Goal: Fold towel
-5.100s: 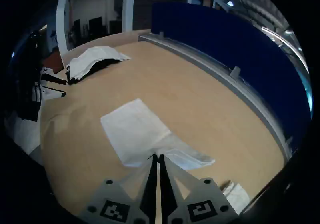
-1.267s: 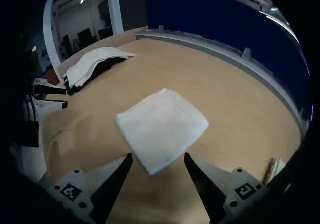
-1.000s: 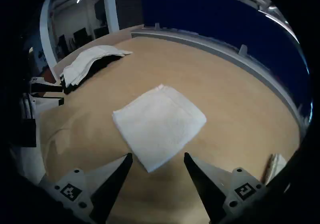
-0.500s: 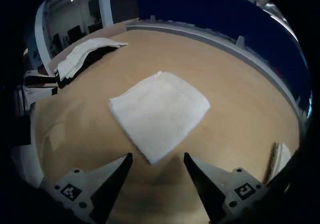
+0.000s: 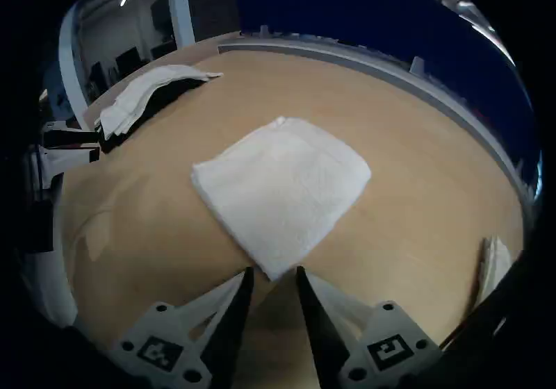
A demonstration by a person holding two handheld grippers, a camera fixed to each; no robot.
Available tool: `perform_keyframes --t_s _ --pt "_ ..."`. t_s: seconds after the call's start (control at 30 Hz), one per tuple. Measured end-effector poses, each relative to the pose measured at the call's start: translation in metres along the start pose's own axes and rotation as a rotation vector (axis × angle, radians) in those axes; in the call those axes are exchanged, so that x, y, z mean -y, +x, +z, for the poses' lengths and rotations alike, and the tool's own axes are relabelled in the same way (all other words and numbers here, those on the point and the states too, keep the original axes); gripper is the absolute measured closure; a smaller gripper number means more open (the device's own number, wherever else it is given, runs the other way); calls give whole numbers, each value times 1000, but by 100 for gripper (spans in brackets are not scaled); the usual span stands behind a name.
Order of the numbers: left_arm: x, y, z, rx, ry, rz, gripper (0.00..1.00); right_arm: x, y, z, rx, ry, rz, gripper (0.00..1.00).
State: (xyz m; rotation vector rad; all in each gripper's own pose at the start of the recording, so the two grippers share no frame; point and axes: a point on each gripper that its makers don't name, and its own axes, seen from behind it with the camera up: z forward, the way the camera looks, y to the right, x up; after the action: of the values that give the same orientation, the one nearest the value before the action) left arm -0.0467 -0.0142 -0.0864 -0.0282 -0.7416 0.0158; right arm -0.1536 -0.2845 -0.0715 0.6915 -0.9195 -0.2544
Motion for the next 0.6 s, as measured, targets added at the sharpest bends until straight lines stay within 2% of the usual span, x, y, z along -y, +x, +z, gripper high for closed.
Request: perform_keyframes --t_s 0.17,0.23,0.3,0.37,0.6 --pt "1 -1 0 0 1 -1 22 -3 0 2 -4 -9 9 75" --pt "2 -1 0 0 2 0 22 -4 0 2 -5 -12 10 77" --pt "2 -2 0 1 3 2 22 -5 1 1 -6 -16 10 88" --pt "2 -3 0 1 3 3 22 -7 0 1 -9 -34 4 92" --pt "1 -3 0 0 3 3 22 -7 0 0 -16 -29 9 98"
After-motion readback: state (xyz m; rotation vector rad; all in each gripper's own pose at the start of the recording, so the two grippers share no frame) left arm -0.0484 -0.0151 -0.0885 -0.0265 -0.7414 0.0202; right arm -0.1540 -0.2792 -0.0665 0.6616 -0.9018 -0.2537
